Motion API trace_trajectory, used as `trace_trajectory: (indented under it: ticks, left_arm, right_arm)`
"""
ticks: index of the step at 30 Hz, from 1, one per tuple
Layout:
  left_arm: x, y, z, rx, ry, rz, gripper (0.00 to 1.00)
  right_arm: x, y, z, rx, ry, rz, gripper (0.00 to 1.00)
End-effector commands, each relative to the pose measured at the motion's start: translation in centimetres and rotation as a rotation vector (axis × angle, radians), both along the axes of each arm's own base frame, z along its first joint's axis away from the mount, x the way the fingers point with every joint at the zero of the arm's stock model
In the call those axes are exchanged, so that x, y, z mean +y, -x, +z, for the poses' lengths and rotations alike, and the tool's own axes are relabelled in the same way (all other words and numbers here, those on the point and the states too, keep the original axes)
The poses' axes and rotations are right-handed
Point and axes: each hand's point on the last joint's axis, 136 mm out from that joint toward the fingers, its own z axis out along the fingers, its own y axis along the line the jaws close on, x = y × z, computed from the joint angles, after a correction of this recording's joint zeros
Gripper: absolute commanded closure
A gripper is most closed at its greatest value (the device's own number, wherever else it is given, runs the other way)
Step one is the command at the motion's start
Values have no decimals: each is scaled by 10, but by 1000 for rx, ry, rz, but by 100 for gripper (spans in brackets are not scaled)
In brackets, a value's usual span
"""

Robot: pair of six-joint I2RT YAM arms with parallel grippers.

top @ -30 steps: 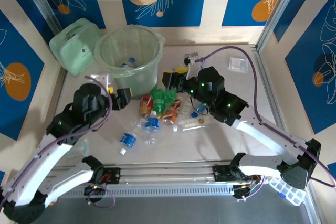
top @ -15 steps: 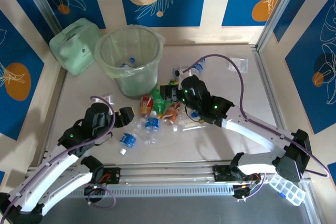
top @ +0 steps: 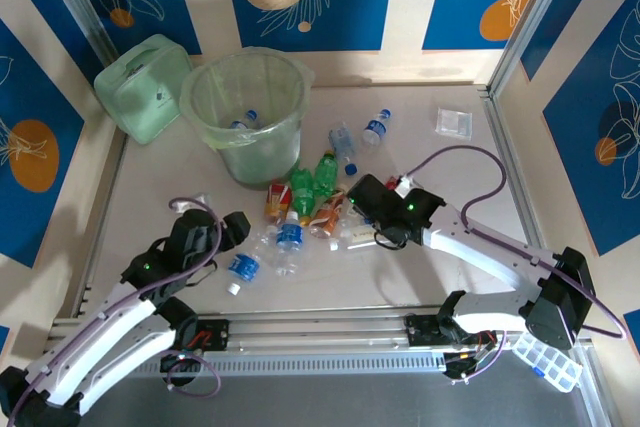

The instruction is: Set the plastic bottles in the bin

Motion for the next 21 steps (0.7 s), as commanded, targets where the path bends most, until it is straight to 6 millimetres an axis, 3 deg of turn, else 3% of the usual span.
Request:
trace_trajectory:
  ticks: [1,7,15,21]
  left_arm:
    - [1,0,16,-85,61,13,23]
    - [19,4,27,-146,75,80,23]
    - [16,4,27,-150,80,65,22]
    - [17,2,23,-144,60,75,22]
  right_arm:
    - [-22,18,-25,66,-63,-198,16]
    - [-20,8,-57,111,-182,-288,15]
    - [-13,-14,-73,128,-219,-288,16]
    - [-10,-13,-88,180,-196,-292,18]
